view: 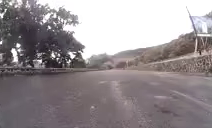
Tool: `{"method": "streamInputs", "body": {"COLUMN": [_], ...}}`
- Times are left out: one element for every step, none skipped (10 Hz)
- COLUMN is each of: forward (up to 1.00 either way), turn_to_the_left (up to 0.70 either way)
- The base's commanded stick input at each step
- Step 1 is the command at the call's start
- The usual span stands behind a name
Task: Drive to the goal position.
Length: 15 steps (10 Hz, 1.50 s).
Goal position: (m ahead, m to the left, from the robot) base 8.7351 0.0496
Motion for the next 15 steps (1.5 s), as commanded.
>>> {"method": "streamInputs", "body": {"forward": [0.0,0.0,0.0,0.0,0.7,0.7,0.7,0.7,0.7,0.7,0.7,0.7,0.7,0.7,0.7], "turn_to_the_left": [0.0,0.0,0.0,0.0,0.0,0.0,0.0,0.0,0.0,0.0,0.0,0.0,0.0,0.0,0.0]}}
